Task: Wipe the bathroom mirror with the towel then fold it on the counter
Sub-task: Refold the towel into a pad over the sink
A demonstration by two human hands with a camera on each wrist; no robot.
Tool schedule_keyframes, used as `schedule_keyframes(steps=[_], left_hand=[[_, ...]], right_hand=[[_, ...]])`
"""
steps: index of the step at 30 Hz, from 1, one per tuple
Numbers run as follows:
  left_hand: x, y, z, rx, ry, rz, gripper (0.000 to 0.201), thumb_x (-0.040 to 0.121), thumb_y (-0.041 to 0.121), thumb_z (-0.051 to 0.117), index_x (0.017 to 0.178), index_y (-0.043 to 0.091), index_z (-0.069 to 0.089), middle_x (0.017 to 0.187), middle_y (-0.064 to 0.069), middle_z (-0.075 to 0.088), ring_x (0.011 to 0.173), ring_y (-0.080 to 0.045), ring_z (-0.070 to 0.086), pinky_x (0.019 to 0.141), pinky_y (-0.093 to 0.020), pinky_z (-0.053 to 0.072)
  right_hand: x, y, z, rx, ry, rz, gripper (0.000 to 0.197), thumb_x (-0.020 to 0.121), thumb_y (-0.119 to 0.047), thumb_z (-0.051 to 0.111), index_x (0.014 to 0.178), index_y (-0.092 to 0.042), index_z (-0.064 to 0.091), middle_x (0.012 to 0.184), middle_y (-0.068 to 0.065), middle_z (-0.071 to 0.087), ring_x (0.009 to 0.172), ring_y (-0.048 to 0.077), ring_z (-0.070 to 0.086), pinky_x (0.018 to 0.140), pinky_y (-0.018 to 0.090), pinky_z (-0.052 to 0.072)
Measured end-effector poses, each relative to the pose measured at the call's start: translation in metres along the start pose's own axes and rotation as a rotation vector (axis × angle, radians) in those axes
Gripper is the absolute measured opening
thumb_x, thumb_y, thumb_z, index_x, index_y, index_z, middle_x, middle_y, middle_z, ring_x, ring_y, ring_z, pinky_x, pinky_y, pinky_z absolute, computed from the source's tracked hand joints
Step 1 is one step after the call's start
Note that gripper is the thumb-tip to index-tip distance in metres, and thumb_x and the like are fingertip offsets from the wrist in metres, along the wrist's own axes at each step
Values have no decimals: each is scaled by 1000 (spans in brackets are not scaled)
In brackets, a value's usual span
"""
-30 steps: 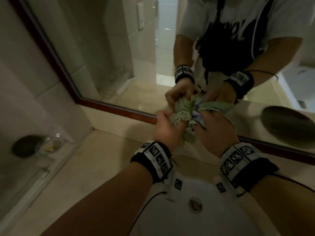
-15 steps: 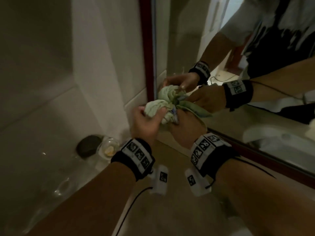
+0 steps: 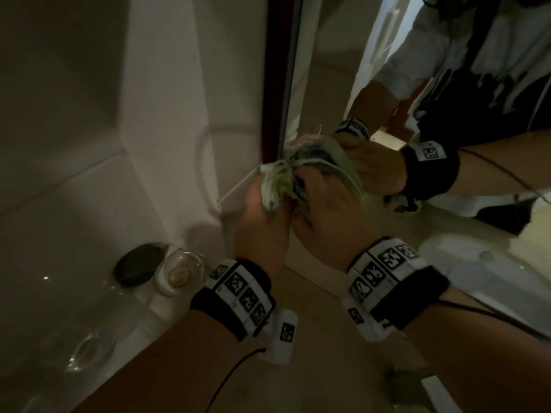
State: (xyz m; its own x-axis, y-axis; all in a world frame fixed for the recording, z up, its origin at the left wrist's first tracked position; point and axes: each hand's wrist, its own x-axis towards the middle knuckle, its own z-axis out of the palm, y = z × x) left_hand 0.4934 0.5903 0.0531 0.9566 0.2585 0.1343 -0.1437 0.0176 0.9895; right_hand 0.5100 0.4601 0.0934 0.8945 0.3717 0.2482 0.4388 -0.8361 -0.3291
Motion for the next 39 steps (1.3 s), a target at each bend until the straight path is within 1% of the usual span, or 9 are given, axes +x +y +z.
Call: schedule_keyframes(steps=[3, 6, 9, 13, 18, 20, 23, 28, 39], left_hand=[[8, -13, 3, 196, 14, 4, 31, 103, 16, 56, 134, 16, 51, 111, -1, 68, 90, 1, 65, 78, -16, 52], [9, -31, -5, 321, 25, -102, 30, 100, 22, 59, 130, 18, 54, 111, -1, 68, 104, -21, 67, 90, -35, 55], [10, -28, -6, 379, -5, -175, 37, 102, 22, 55, 138, 15, 55, 132, -7, 61, 117, -24, 59, 97, -21, 42], [7, -14, -6, 304, -13, -194, 20, 100, 15, 57, 119, 14, 62, 100, -7, 67, 74, -14, 64, 50, -10, 48], [-9, -4, 19, 259, -181, -220, 12, 103, 14, 51, 114, 9, 53, 93, -9, 65, 76, -25, 65, 53, -27, 58], [-21, 0, 34, 268, -246, -235, 15, 104, 18, 50, 118, 13, 51, 97, -10, 66, 77, -30, 66, 58, -34, 60], [-43, 2, 64, 327, -352, -242, 20, 100, 28, 52, 120, 26, 48, 99, -9, 69, 81, -31, 70, 64, -43, 63], [-90, 4, 123, 385, -463, -269, 29, 88, 42, 55, 114, 38, 44, 99, -7, 69, 81, -34, 72, 64, -56, 63], [-223, 3, 286, 481, -649, -184, 40, 83, 47, 58, 120, 47, 42, 100, 3, 69, 79, -27, 73, 65, -51, 63]], right_hand=[[12, 0, 3, -11, -113, -32, 67, 88, -29, 52, 151, -17, 33, 151, 11, 44, 138, 29, 40, 117, 41, 33], [19, 2, 23, -5, -234, -17, 70, 88, -29, 51, 154, -21, 32, 156, 8, 39, 144, 27, 35, 120, 43, 31], [26, 3, 32, 28, -224, -7, 73, 80, -32, 49, 152, -22, 35, 154, 9, 42, 143, 28, 37, 118, 45, 33], [26, 6, 26, 53, -241, -8, 71, 87, -29, 62, 152, -17, 35, 153, 12, 44, 139, 31, 43, 114, 47, 39], [6, 30, 9, 17, -270, 23, 63, 98, -23, 56, 155, -17, 30, 157, 12, 38, 142, 31, 39, 117, 47, 33], [-14, 43, -4, 56, -272, 81, 59, 101, -20, 52, 156, -18, 29, 159, 9, 34, 143, 29, 36, 119, 41, 28], [-53, 62, -28, 18, -193, 98, 56, 93, -18, 61, 146, -24, 43, 142, 7, 53, 119, 29, 56, 101, 43, 48], [-120, 103, -67, 61, -190, 228, 53, 90, -19, 63, 138, -29, 46, 123, 4, 60, 96, 24, 60, 82, 42, 56], [-292, 213, -154, 195, -66, 466, 37, 89, -19, 61, 122, -35, 54, 109, -1, 63, 85, 17, 60, 74, 39, 57]])
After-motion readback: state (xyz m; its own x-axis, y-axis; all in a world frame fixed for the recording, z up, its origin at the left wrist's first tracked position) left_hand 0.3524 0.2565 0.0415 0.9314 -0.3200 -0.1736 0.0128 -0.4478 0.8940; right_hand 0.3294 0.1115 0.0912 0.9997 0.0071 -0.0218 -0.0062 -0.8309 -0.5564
